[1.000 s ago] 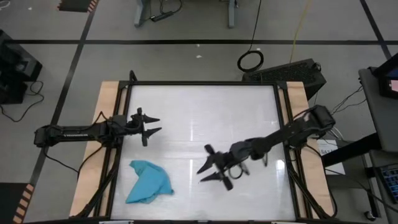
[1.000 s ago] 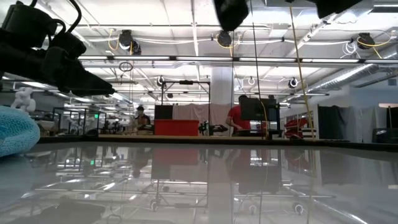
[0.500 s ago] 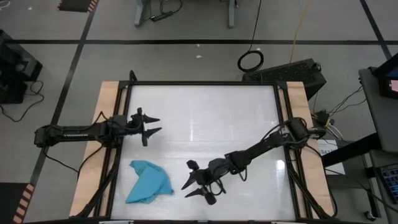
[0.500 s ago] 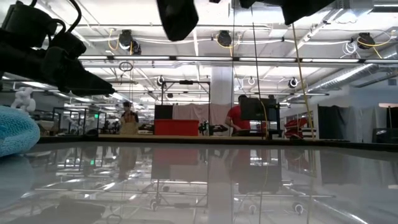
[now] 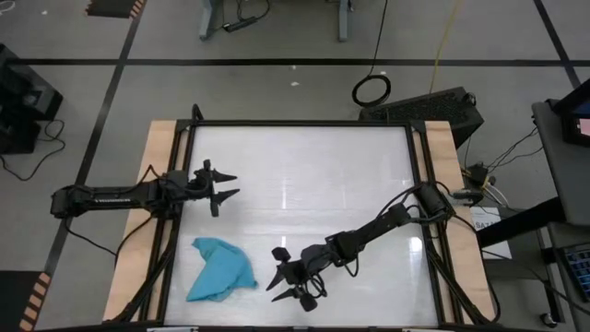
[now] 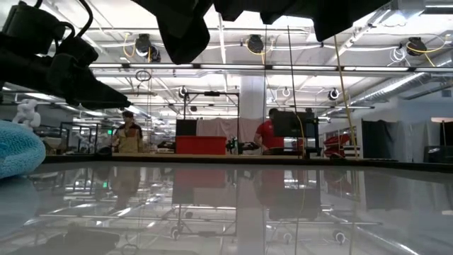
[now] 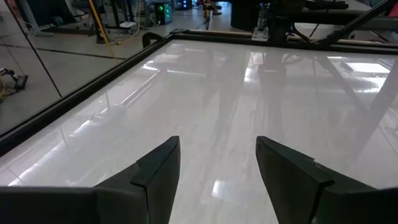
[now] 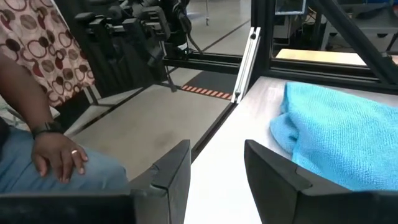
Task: Roll towel into tight, uniform cylinder
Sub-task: Roll the blue towel
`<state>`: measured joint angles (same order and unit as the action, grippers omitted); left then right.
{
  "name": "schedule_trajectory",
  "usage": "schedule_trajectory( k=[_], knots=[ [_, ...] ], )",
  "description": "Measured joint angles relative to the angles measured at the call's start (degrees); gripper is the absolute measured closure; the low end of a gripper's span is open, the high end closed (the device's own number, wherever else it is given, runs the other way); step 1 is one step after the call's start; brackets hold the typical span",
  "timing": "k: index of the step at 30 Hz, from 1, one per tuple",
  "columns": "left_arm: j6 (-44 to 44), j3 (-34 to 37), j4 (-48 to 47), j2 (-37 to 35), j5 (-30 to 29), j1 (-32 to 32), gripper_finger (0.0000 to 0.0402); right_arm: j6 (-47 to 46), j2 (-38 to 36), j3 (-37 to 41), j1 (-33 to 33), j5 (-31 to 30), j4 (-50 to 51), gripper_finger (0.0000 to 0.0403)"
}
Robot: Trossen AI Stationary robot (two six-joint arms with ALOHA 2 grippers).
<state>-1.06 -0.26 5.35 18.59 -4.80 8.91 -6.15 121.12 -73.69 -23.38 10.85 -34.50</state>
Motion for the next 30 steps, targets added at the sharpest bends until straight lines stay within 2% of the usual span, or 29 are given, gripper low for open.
schedule_trajectory(
  k=[19,30],
  knots=[
    [-0.02,-0.01,0.13,0.00,0.00,0.00,0.0185,3.68,0.00,0.01,0.07,-0.30,6.16,0.0261],
    [0.00,-0.02,0.13,0.00,0.00,0.00,0.0185,3.91,0.00,0.02,1.20,-0.31,15.81,0.0261]
  ],
)
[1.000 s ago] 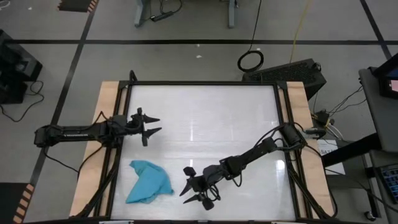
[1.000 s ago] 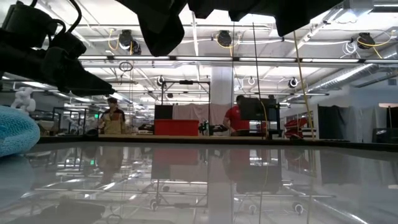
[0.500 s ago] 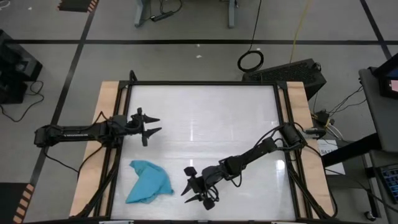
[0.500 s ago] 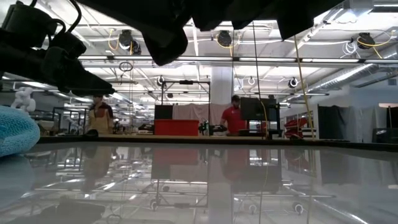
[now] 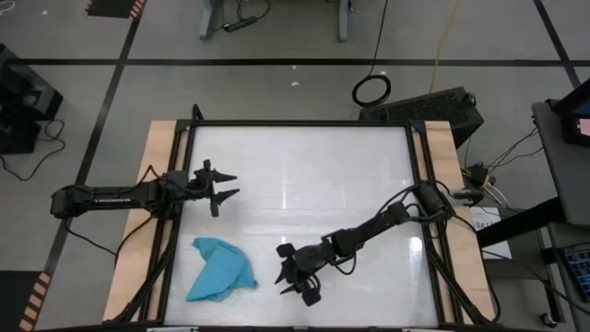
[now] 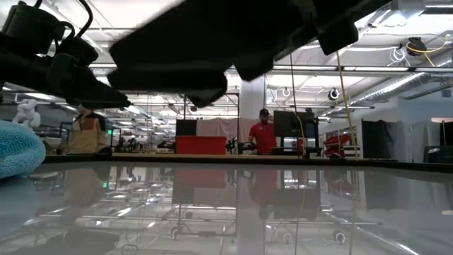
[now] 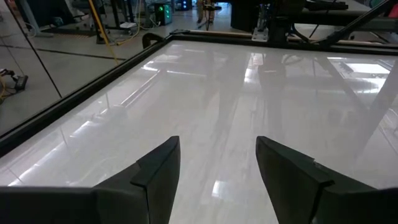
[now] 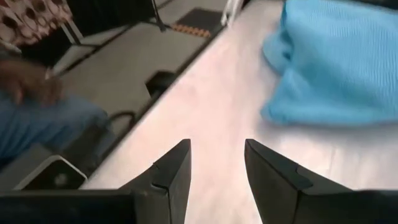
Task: Roll towel into tight, uniform cylinder
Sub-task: Roll the blue towel
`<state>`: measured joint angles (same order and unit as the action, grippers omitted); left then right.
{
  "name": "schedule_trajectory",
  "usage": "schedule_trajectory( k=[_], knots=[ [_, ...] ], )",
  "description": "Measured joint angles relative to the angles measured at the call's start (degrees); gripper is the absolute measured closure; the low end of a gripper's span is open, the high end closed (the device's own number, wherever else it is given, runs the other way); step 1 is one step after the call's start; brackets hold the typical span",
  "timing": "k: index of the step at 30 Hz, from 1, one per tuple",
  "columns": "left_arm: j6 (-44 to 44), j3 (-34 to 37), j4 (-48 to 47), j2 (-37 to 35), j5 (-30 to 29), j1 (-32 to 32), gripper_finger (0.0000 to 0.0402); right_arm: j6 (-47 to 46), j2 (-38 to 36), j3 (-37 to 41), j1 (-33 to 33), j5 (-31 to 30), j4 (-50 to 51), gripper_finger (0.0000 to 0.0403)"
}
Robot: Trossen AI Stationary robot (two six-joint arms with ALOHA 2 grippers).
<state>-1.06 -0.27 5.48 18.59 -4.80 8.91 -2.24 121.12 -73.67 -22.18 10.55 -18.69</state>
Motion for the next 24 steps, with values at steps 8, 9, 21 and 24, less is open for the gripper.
schedule_trajectory(
  k=[8,9,21,24],
  knots=[
    [0.00,0.00,0.00,0.00,0.00,0.00,0.0185,-1.51,0.00,0.00,1.25,0.05,4.26,0.0261],
    [-0.01,0.01,0.00,0.00,0.00,0.00,0.0185,-1.55,0.00,0.00,1.40,0.04,4.60,0.0261],
    [-0.01,0.01,-0.04,0.00,0.00,0.01,0.0185,-3.50,-1.64,0.00,1.49,0.08,6.89,0.0261],
    [0.00,0.01,0.00,-0.01,0.00,0.01,0.0185,-4.89,-1.73,0.00,1.51,0.07,6.86,0.0261]
  ],
)
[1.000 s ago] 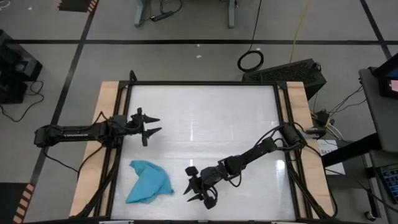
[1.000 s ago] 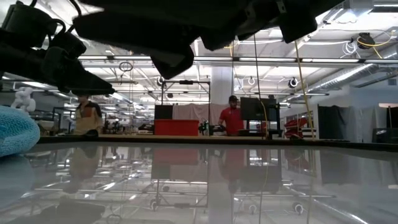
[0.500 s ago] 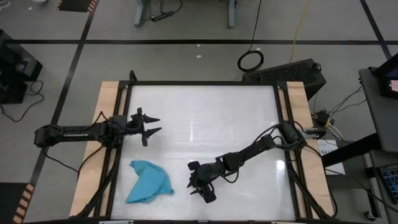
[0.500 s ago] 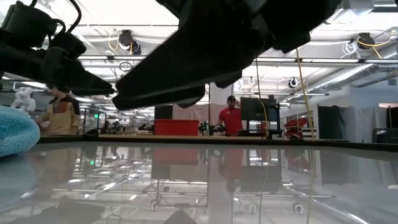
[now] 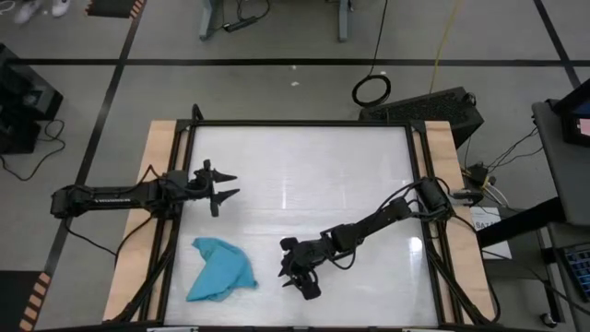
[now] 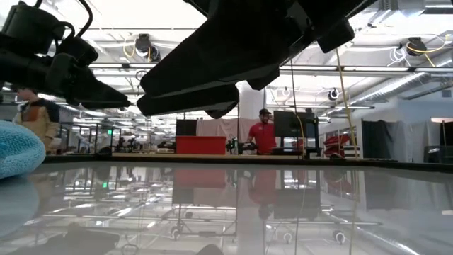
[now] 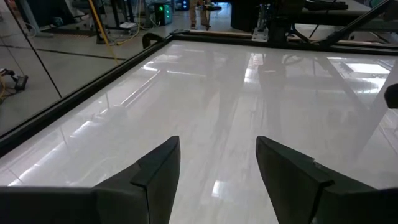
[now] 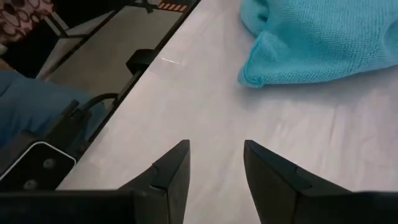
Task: Roll towel into tight, uniform cylinder
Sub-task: Roll the blue towel
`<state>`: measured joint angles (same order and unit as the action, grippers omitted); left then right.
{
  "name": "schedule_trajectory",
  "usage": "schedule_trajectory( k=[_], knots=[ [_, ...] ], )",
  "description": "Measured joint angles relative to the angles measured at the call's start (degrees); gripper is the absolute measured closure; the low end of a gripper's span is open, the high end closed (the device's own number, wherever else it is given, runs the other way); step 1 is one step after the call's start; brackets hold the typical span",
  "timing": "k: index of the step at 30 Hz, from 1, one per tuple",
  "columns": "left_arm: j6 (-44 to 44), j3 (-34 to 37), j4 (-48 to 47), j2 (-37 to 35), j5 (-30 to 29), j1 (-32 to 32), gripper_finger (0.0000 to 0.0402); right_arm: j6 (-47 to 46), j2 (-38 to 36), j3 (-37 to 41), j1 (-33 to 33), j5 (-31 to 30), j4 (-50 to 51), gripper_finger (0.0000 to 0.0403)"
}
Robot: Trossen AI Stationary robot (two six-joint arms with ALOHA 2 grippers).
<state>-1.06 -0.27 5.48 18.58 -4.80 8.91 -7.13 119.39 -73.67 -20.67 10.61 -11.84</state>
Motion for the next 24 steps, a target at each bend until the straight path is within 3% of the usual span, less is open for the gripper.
schedule_trajectory(
  k=[4,10,13,15,18,24],
  knots=[
    [-0.76,-0.01,2.40,0.05,0.00,-0.01,0.0185,-1.21,0.00,0.00,0.14,0.00,0.15,0.0261],
    [-14.23,-0.03,11.46,0.49,-3.74,-0.01,0.0185,-1.23,0.00,0.00,0.32,0.00,1.90,0.0261],
    [-12.92,-2.26,20.09,0.51,-8.25,0.01,0.0185,-1.66,0.00,0.00,0.46,-0.02,2.05,0.0261],
    [-8.02,-7.83,21.77,0.53,-10.40,-0.03,0.0185,-1.67,0.00,0.00,0.46,-0.04,2.31,0.0261],
    [-2.59,-18.53,12.69,1.42,-10.38,-0.09,0.0180,-1.67,-0.41,0.00,0.48,-0.30,4.17,0.0261],
    [-2.08,-40.96,-18.02,10.40,-11.60,-1.21,0.0169,0.98,-4.50,0.02,0.82,-5.65,16.32,0.0261]
  ],
)
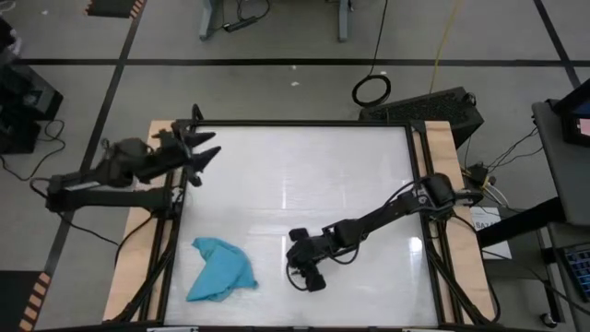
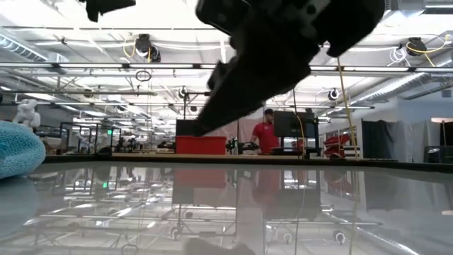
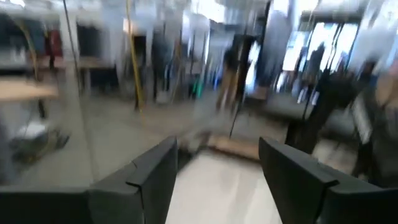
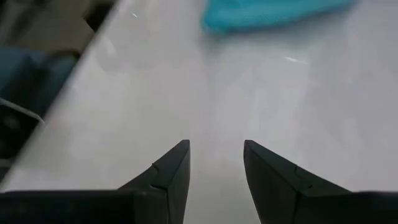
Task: Roll towel into tight, uniform cylinder
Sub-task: Roll the blue towel
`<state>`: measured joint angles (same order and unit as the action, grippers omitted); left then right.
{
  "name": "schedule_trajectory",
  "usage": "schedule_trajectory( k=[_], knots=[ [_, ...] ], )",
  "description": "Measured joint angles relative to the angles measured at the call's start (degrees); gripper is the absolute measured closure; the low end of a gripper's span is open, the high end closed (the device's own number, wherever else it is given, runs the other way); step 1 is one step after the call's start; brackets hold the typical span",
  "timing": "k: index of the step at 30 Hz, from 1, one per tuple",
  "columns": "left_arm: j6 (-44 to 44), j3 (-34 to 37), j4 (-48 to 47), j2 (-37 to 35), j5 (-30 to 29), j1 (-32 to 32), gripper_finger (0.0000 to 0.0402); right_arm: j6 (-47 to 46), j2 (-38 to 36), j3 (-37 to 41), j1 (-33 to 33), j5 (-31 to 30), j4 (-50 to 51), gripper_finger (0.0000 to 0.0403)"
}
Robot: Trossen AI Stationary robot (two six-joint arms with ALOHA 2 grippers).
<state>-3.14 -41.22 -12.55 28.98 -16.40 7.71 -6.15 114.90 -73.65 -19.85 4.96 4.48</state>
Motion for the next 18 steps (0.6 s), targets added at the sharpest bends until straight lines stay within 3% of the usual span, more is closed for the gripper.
schedule_trajectory(
  k=[3,6,15,18],
  knots=[
    [-4.83,-5.11,-17.59,5.62,-3.40,-0.67,0.0169,1.76,-2.78,0.00,0.03,-2.74,8.08,0.0261],
    [-8.17,-5.73,-26.61,9.33,1.48,-2.12,0.0169,2.40,-5.82,0.00,0.01,-4.08,16.27,0.0261],
    [-23.69,0.15,-27.42,17.43,2.50,-15.78,0.0168,1.64,-15.75,0.02,-0.14,-11.62,32.29,0.0261],
    [-30.38,4.88,-20.03,20.64,-0.06,-23.47,0.0169,0.20,-19.20,0.04,-0.43,-12.71,35.15,0.0261]
  ],
)
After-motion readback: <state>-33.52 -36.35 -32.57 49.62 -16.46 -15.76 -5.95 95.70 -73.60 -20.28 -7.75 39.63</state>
